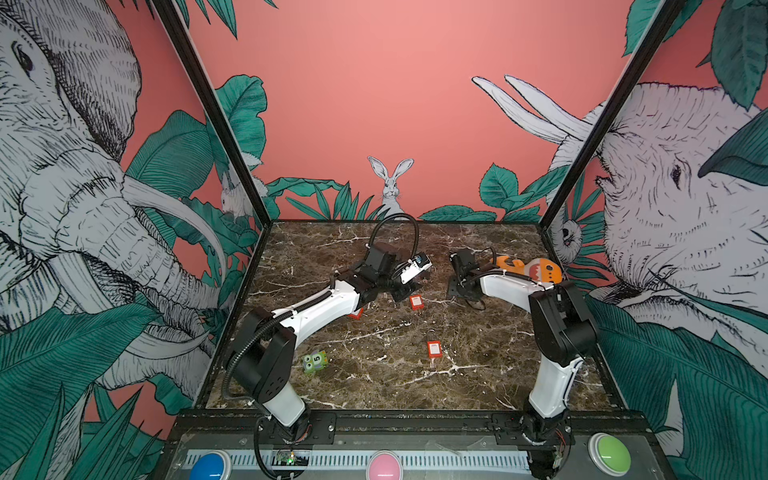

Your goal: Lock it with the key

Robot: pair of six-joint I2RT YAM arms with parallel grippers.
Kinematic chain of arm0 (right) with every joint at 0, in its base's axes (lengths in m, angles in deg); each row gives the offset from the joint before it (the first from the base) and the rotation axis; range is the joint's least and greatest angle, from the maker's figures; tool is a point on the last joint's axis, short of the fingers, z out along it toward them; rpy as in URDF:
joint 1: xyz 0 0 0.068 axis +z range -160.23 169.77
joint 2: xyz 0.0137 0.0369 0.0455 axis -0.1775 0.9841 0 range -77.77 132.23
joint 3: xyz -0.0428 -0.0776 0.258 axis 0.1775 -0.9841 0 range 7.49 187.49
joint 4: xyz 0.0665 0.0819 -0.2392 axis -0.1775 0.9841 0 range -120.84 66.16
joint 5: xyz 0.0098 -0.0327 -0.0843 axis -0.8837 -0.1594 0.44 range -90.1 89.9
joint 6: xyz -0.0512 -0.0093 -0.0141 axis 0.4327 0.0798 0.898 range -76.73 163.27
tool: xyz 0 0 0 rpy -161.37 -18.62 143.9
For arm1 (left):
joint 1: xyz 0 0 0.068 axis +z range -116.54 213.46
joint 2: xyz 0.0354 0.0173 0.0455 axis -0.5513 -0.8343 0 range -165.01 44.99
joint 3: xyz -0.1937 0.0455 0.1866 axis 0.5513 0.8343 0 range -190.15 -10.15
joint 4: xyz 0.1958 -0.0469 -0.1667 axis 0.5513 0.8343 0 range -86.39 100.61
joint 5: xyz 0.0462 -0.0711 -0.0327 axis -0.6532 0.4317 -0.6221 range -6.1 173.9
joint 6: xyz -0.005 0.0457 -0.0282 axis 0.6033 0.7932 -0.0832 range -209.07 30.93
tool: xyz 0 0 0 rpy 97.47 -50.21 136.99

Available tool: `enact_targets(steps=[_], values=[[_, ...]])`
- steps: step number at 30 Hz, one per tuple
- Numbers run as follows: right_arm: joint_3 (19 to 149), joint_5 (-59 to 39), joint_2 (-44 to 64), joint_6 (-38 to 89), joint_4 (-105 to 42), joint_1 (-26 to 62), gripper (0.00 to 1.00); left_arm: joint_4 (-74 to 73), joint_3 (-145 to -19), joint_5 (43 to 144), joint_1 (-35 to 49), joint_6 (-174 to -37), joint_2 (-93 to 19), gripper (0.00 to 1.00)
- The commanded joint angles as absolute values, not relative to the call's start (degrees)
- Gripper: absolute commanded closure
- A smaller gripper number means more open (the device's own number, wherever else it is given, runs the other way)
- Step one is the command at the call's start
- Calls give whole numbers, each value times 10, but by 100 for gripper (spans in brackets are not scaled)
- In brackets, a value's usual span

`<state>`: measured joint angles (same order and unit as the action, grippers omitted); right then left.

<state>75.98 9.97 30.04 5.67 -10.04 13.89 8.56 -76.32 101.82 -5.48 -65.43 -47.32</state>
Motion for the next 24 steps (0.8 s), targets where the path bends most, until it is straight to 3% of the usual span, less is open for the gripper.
enact_targets(steps=[1,24], values=[[771,116,313,26,-112,140,42,93,-755,1020,-55,-647,-450,50],[788,130,344,82,-110,140,56,90,-748,1025,-55,-655,-451,50]])
